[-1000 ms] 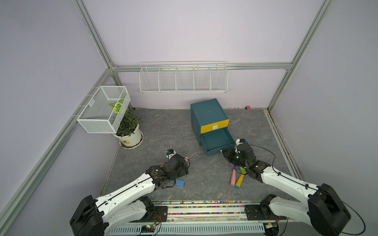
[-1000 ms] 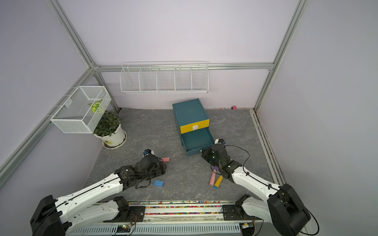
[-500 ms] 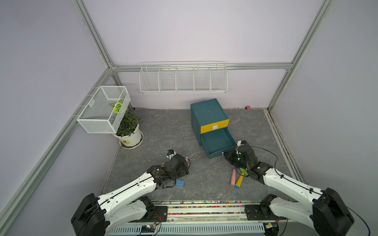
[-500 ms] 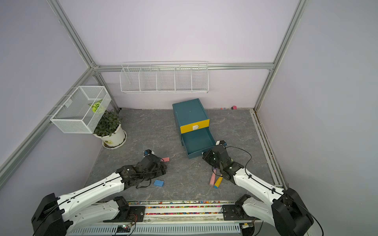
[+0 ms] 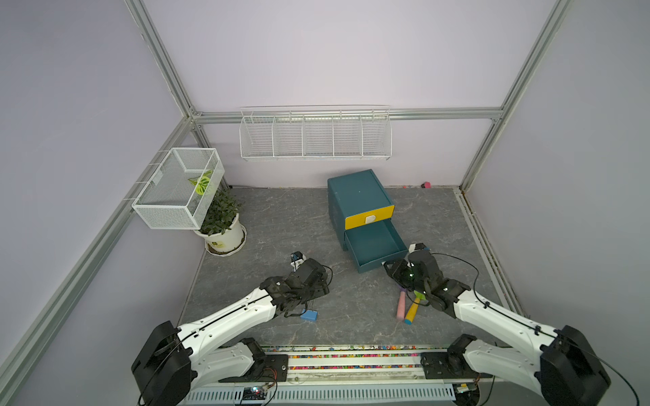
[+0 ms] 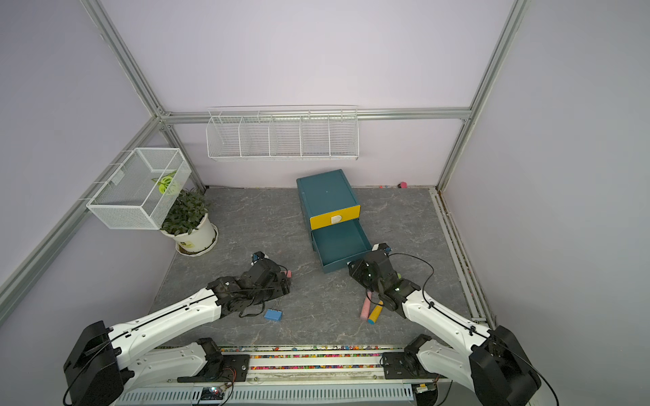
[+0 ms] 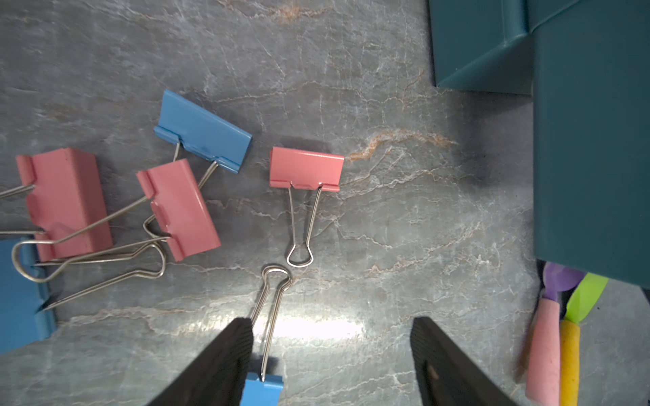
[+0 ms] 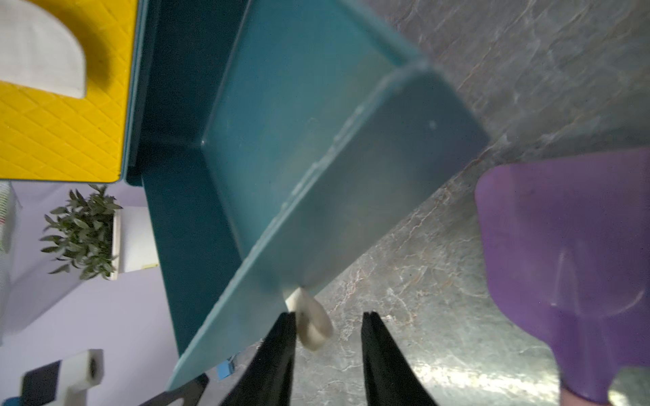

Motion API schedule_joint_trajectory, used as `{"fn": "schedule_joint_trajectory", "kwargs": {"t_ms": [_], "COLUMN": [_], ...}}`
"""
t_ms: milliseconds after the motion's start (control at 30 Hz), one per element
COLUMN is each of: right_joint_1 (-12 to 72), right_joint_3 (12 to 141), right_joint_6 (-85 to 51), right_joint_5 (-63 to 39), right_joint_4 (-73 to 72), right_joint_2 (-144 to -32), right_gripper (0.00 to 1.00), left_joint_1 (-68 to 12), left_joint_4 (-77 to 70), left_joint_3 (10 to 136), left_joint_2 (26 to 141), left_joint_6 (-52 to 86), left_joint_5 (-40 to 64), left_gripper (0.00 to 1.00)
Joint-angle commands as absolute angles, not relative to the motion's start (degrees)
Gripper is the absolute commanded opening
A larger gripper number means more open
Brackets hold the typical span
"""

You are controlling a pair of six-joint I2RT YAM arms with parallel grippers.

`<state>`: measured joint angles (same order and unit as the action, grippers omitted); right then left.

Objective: Put the binder clips in the drawer according to color
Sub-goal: Open the drawer in the storage box, then pick up the binder clip at the center of the board.

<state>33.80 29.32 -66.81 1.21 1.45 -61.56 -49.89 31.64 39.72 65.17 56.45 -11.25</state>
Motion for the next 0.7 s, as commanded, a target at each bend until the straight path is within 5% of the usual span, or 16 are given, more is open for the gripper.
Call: {"fn": "schedule_joint_trajectory", "kwargs": {"t_ms": [0, 200, 400, 667], "right_joint_1": [34.2, 37.5, 45.9, 50.7], "right_joint_3": [29.2, 31.9, 38.1, 40.2], "right_joint_6": [-64.4, -51.2, -33.7, -29.2], "right_joint_5": [3.3, 7.1, 9.5, 7.6], "right_joint_4": [6.3, 12.5, 22.6, 29.4], "right_joint_2": [-58.6, -52.1, -49.1, -44.7], "right_gripper": [0.47, 0.55, 0.74, 0.78], "left_joint_1": [-50.1, -49.1, -45.8, -42.5], "left_joint_4": [32.1, 30.6, 31.3, 30.0], "left_joint_3": [42.1, 44.9, 50.4, 52.1], "left_joint_2": [66.1, 70.7, 80.2, 87.8], "left_joint_6": [55.2, 52.3, 47.3, 47.2], "left_joint_5": [-13.5, -14.9, -12.9, -11.5], "left_gripper": [0.77, 0.79, 0.86, 0.89]}}
